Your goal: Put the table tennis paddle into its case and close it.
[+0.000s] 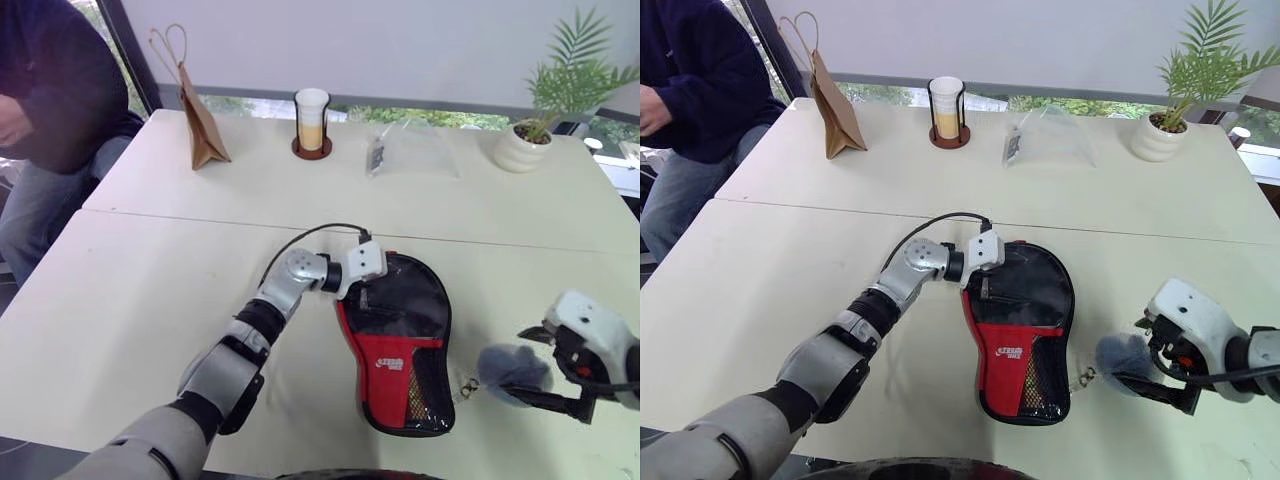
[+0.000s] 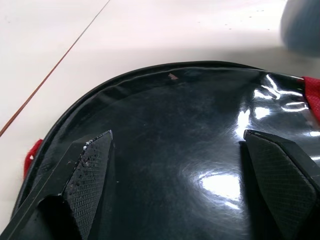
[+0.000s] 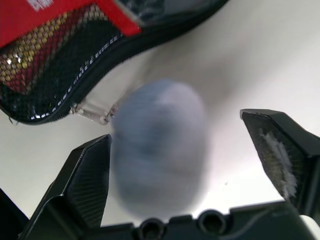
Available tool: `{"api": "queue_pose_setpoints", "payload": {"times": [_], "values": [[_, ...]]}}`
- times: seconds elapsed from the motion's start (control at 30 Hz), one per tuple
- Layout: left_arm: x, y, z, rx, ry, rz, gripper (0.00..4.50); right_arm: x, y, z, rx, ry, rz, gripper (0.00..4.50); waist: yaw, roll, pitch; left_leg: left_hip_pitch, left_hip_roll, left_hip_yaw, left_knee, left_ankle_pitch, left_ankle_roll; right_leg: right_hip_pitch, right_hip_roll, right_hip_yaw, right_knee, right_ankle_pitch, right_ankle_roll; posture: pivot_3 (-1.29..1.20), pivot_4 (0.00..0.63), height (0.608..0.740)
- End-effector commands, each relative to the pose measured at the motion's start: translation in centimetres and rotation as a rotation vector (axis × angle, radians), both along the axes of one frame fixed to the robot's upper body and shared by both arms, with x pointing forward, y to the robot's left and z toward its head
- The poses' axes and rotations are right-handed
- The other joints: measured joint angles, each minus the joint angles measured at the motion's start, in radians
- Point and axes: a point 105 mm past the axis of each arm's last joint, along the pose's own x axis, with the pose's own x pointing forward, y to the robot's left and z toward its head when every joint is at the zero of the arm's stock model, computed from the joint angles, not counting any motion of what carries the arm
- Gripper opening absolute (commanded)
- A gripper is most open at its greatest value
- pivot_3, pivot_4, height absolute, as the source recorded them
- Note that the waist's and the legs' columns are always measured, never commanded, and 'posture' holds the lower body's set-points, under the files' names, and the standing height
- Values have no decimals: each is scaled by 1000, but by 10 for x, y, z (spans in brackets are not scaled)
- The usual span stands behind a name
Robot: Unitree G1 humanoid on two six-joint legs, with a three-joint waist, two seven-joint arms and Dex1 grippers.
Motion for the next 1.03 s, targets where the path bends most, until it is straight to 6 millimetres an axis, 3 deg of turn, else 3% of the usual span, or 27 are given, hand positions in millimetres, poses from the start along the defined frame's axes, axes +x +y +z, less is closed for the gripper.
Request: {"api": "queue_pose_setpoints", "payload": {"times": [0.03, 0.23, 0.3, 0.37, 0.57, 0.77, 1.03], "values": [[8, 22, -11, 54, 38, 51, 4398, 11, -4, 25, -14, -69, 36, 4267, -2, 1, 0, 0, 0, 0, 0, 0, 0, 0, 0, 0, 0, 0, 0, 0, 150, 740], [17, 39, 36, -64, 49, 31, 4398, 29, 3, 72, 45, -183, 91, 4267, -3, 6, 7, -4, 0, 0, 0, 0, 0, -5, 0, 0, 2, 0, 0, 0, 150, 740], [19, 49, 56, -101, 46, 18, 4398, 34, 8, 85, 70, -215, 106, 4267, -2, 7, 7, -13, 0, 0, 1, 2, -3, -14, 0, 0, 4, 0, 0, 0, 150, 740], [19, 59, 74, -131, 40, 13, 4398, 37, 11, 93, 78, -235, 120, 4267, -1, 8, 8, -19, 0, 0, 3, 3, -5, -22, 0, 0, 7, 1, 0, 0, 150, 740], [10, 103, 119, -168, 26, 2, 4398, 41, 18, 98, 84, -251, 152, 4267, -2, 10, 9, -19, 0, 0, 3, 5, -8, -21, 0, 0, 7, 1, 0, 0, 150, 740], [-6, 143, 139, -126, 21, 58, 4398, 40, 21, 93, 114, -239, 154, 4267, -4, 13, 11, -18, 0, 0, 2, 5, -8, -21, 0, 0, 8, 1, 0, 0, 150, 740], [-32, 167, 145, -110, 76, 133, 4398, 47, 22, 94, 149, -266, 134, 4267, -4, 13, 11, -18, 0, 0, 3, 5, -7, -21, 0, 0, 8, 1, 0, 0, 150, 740]]}}
